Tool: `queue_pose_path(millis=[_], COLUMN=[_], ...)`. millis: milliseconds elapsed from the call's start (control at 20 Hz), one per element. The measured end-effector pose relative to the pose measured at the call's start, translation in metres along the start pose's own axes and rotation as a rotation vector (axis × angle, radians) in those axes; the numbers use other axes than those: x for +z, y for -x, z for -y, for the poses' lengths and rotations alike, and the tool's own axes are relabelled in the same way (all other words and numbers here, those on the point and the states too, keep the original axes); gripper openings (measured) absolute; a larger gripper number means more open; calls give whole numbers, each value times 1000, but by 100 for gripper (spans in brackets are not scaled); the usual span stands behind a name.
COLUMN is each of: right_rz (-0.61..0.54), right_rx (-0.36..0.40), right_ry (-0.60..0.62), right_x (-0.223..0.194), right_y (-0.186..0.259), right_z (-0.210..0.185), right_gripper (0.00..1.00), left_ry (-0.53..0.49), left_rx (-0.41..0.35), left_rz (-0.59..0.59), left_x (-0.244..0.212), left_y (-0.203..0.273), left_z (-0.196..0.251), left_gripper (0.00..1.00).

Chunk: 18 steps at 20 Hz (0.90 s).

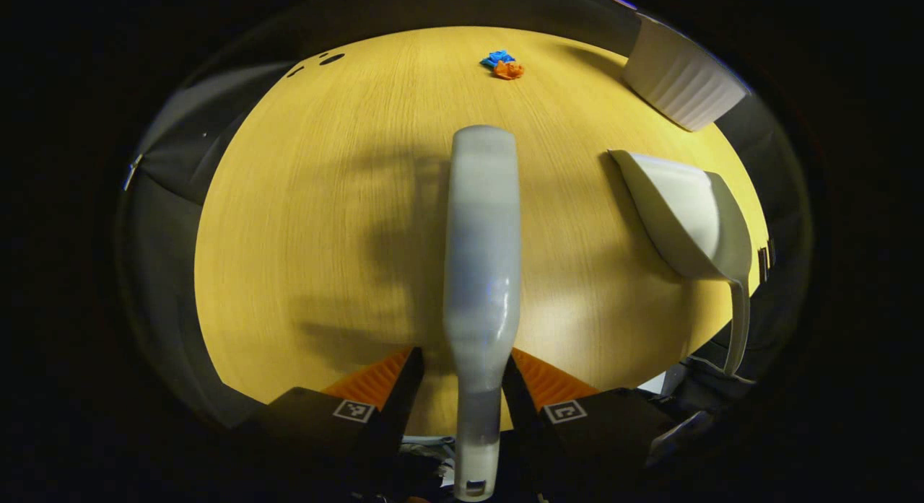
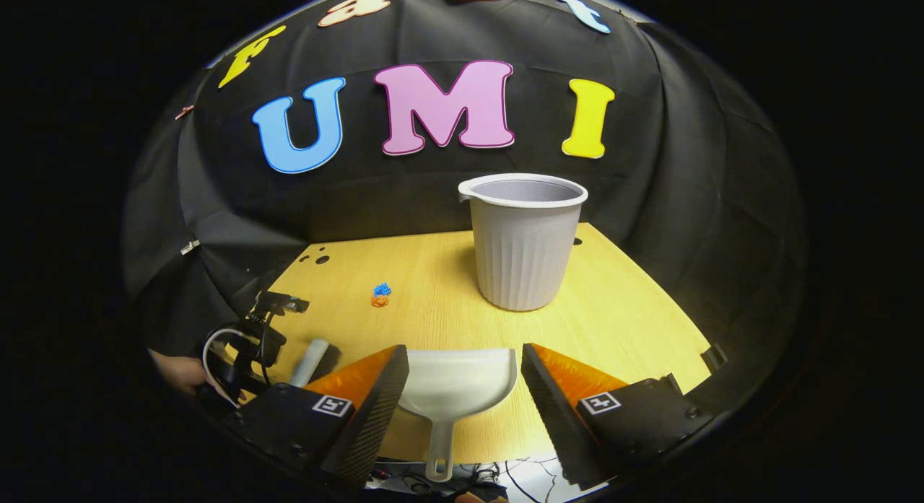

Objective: Pick up the small broom and dustpan from the desktop, sweep the trash into the dustpan with the broom, and then empty the trash into the garbage bin.

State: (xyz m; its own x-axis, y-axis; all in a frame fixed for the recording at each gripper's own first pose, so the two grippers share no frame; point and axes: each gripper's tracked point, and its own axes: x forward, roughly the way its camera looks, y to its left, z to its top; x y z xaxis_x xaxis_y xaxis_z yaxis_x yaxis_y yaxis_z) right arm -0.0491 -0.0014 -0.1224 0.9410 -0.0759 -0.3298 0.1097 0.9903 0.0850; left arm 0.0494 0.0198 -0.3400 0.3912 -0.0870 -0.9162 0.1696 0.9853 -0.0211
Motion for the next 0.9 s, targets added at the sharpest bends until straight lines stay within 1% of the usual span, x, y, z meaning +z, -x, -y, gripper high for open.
queue_pose_path(millis=[150, 200, 300, 350, 400, 450, 500, 550, 600, 700, 800, 900], right_rz=[-61, -87, -151, -197, -258, -315, -365, -399, -428, -477, -510, -537], right_rx=[18, 26, 42, 41, 33, 41, 44, 48, 45, 35, 25, 4], right_ry=[-12, -15, -16, -13, -8, -6, -4, -3, 3, 18, 4, -25], right_x=[-17, -22, -39, -50, -64, -76, -84, -88, -94, -106, -114, -122], right_y=[-3, -5, -10, -9, -11, -10, -9, -6, -6, -5, -6, -10], right_z=[-6, -9, -15, -17, -18, -22, -25, -30, -31, -29, -27, -25], right_gripper=[99, 99, 99, 99, 99, 99, 99, 100, 100, 100, 100, 99], left_ry=[-28, -44, -46, -41, -30, -18, -7, 1, 12, 28, 30, 36], left_rx=[-3, -4, 18, 22, 21, 12, 0, -14, -26, -33, -33, -56], left_rz=[-21, -17, -23, -10, 1, 18, 41, 64, 86, 132, 187, 219], left_x=[1, 3, 3, 5, 5, 6, 6, 7, 5, 6, 8, 6], left_y=[-2, -2, -2, -2, -3, -2, -3, -3, -1, 1, 8, 19], left_z=[7, 10, 10, 10, 11, 11, 11, 10, 9, 7, 5, 6], left_gripper=[65, 54, 32, 27, 32, 26, 24, 26, 27, 24, 26, 23])
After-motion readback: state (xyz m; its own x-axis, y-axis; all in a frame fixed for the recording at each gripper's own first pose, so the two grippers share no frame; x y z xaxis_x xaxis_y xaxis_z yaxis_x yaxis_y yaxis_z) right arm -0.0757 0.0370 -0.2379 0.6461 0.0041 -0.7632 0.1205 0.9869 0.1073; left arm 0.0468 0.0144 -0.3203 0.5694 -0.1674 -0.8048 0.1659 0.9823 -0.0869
